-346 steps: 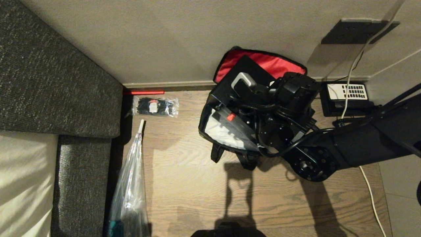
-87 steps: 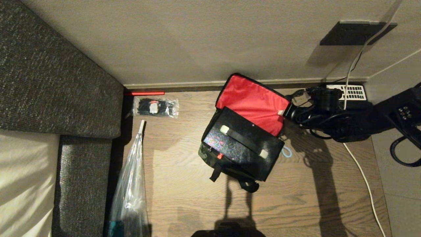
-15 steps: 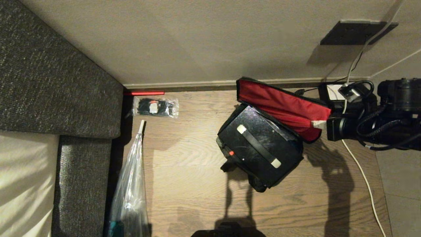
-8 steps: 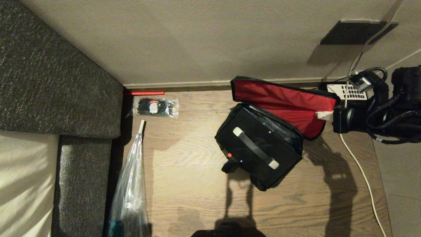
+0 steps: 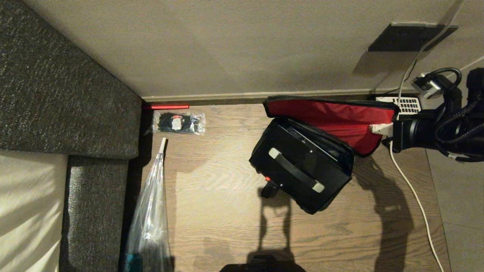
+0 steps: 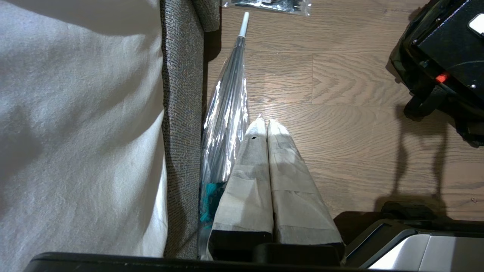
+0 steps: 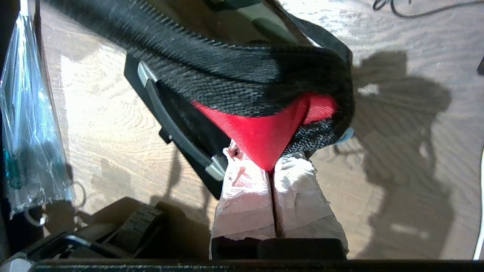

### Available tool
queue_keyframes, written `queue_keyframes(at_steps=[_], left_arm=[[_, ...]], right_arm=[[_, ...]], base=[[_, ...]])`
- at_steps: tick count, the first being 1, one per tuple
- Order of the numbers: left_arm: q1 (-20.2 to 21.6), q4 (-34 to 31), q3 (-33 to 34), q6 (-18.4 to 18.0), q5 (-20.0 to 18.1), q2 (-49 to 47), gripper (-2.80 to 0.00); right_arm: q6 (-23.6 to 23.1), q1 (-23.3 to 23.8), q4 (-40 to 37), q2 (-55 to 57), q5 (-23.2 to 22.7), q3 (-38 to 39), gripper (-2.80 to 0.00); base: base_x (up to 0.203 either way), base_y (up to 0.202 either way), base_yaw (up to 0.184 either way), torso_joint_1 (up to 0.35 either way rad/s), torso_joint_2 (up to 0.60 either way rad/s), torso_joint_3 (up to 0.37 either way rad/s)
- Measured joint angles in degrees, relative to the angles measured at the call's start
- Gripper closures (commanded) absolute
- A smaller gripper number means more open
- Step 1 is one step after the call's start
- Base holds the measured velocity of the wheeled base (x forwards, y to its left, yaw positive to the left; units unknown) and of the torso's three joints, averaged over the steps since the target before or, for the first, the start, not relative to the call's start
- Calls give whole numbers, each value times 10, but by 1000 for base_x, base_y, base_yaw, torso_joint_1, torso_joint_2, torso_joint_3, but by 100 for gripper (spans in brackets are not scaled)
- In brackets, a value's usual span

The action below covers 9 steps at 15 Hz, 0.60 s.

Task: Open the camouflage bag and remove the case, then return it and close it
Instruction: Close the top of the storage box

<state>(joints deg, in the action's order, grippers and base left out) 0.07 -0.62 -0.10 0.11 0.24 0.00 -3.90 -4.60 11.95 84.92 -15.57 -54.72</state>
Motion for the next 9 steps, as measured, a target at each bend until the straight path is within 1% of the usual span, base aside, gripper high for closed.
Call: queue_keyframes(at_steps=[2,4,6,9], left_arm=[[0,0,0,0,0,0,0],[0,0,0,0,0,0,0],[0,0,0,0,0,0,0],[0,0,0,0,0,0,0]], right_arm=[[4,1,-1,-4,0,-9,0],[3,0,3,7,-1,9,0],[5,1,17,33,0,11,0],[17,11,36,90,1,-41,0]], base=[[0,0,0,0,0,0],[0,0,0,0,0,0],[0,0,0,0,0,0],[0,0,0,0,0,0]])
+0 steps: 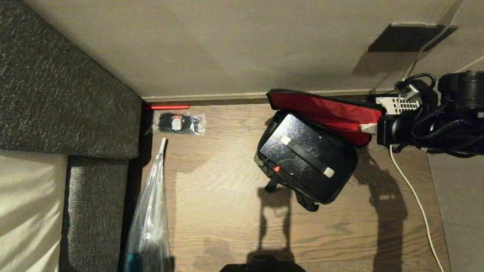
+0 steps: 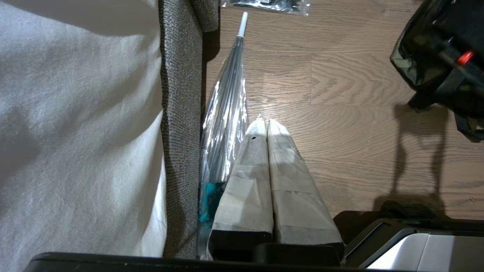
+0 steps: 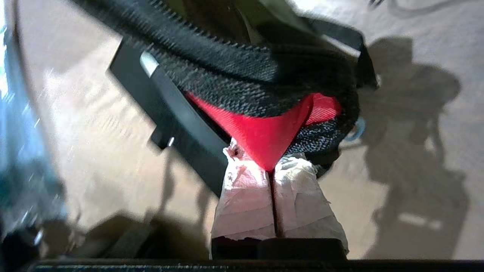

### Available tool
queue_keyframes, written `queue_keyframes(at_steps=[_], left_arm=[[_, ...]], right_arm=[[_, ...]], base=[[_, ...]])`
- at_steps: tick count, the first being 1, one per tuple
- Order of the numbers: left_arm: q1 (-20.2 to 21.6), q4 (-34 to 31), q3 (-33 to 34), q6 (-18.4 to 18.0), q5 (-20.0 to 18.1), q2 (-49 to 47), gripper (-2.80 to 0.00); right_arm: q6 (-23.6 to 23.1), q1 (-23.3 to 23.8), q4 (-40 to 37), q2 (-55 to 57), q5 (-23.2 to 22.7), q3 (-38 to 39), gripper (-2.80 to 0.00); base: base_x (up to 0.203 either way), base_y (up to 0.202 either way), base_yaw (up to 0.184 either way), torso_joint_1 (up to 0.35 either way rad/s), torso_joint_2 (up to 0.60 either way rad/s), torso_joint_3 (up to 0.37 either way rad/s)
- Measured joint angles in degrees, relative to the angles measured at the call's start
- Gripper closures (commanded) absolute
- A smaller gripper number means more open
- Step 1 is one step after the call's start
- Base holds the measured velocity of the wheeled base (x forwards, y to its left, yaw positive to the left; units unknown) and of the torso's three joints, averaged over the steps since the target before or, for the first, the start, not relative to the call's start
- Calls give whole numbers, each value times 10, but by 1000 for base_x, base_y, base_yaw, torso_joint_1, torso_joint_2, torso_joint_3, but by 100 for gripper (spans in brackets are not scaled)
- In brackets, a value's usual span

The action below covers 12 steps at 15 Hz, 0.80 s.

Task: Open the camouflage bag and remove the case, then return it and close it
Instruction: Close the top of the storage box

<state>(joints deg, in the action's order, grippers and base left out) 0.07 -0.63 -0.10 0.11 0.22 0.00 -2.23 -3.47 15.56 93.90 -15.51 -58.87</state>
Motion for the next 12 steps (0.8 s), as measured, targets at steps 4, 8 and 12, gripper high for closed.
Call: queue_keyframes(at_steps=[4,8,12], left_arm=[[0,0,0,0,0,0,0],[0,0,0,0,0,0,0],[0,0,0,0,0,0,0]], right_arm=[[1,16,50,58,0,-45,0],[1,22,64,81,1,-50,0],[1,35,42,37,9,-30,0]], base=[[0,0,0,0,0,0],[0,0,0,0,0,0],[0,0,0,0,0,0]])
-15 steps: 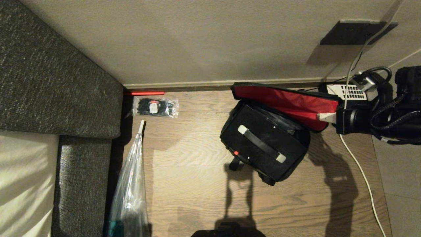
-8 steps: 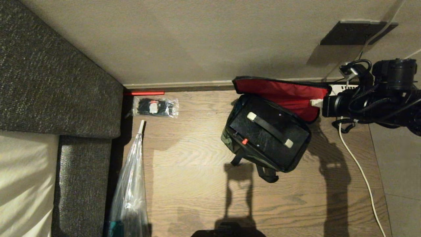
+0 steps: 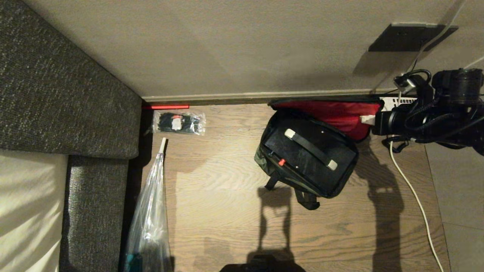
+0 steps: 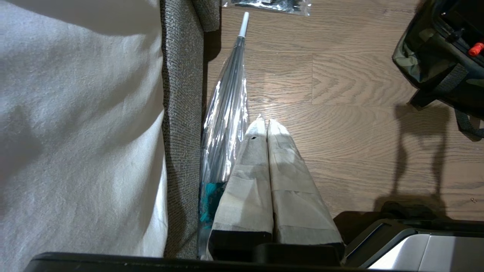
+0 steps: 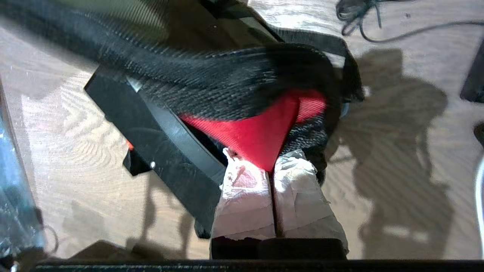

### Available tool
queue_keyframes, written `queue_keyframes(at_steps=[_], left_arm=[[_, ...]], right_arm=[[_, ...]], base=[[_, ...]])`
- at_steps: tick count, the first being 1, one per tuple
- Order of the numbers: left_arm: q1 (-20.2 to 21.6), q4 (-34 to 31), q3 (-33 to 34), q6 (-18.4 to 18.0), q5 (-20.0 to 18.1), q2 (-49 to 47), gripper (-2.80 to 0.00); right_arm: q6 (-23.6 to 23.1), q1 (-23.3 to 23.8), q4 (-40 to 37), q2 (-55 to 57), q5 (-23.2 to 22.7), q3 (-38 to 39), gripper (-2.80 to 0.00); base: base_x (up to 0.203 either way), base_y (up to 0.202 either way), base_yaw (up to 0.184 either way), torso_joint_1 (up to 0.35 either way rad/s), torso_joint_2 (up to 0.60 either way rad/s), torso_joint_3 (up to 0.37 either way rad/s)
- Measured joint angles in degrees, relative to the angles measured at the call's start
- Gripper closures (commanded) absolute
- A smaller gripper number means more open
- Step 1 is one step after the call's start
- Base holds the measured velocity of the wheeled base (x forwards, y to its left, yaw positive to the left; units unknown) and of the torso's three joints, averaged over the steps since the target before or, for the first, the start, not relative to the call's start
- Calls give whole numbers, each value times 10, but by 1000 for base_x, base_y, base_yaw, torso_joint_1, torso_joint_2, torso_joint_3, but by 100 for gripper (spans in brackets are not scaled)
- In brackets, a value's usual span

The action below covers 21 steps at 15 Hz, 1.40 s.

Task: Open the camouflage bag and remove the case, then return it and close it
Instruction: Close the top of the storage box

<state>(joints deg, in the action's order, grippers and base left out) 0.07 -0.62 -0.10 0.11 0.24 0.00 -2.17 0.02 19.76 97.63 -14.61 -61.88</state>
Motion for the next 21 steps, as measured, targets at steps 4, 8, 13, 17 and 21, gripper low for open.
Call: queue_keyframes(at_steps=[4,8,13,17,21], left_arm=[[0,0,0,0,0,0,0],[0,0,0,0,0,0,0],[0,0,0,0,0,0,0],[0,0,0,0,0,0,0],[0,0,0,0,0,0,0]], right_arm=[[-1,-2,-59,-91,-1,33,0],[-6,-8,-74,-146,-1,80,0],[-5,-8,-70,-120,-1,91,0],[-16,-7,12,-70,-1,118,0],[-42,-8,46,-14,-1,125,0]], base=[[0,0,0,0,0,0],[0,0,0,0,0,0],[0,0,0,0,0,0],[0,0,0,0,0,0],[0,0,0,0,0,0]])
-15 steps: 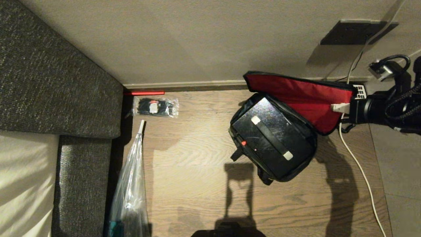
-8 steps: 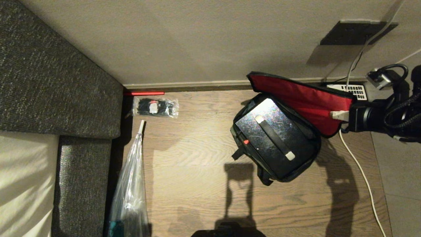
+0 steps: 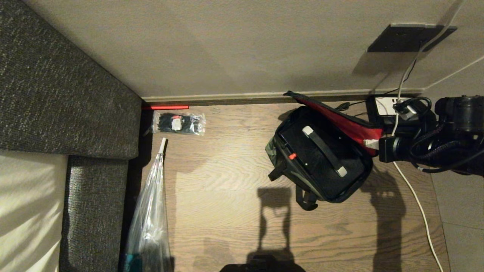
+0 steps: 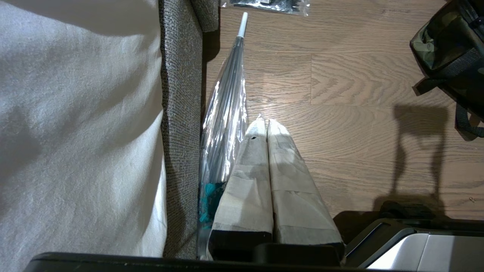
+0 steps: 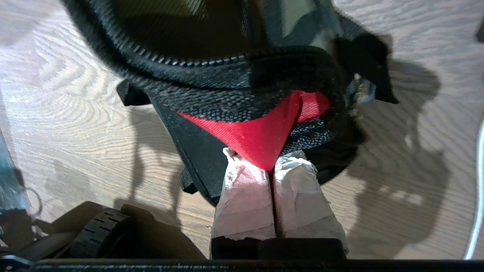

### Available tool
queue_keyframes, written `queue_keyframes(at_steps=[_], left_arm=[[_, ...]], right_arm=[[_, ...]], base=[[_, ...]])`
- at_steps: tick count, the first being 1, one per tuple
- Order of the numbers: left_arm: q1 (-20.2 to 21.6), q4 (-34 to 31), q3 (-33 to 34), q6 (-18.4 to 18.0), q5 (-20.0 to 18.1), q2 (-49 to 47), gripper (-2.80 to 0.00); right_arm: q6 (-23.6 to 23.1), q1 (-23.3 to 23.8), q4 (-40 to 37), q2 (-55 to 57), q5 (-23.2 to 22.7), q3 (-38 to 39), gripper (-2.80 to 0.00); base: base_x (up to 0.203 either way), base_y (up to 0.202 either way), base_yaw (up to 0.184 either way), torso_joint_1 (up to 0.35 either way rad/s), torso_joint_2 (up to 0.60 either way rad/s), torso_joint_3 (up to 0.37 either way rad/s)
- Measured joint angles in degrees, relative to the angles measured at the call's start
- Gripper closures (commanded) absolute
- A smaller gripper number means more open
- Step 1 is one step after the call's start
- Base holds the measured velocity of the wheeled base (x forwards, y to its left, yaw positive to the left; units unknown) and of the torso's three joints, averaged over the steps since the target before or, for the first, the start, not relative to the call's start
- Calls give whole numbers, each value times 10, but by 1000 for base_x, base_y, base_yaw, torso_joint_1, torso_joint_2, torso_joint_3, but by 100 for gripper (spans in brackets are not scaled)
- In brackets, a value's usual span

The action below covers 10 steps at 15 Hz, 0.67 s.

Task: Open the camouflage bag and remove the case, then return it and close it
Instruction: Close the top of the storage box

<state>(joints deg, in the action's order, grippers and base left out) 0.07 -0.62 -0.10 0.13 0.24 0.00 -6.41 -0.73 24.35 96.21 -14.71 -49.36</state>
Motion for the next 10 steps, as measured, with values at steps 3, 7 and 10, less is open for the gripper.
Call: queue_keyframes(at_steps=[3,7,10], left_arm=[[0,0,0,0,0,0,0],[0,0,0,0,0,0,0],[0,0,0,0,0,0,0]], right_arm=[[-7,0,14,18,0,11,0],[-60,3,44,22,3,91,0],[-65,5,51,20,4,141,0]], base=[[0,0,0,0,0,0],[0,0,0,0,0,0],[0,0,0,0,0,0]])
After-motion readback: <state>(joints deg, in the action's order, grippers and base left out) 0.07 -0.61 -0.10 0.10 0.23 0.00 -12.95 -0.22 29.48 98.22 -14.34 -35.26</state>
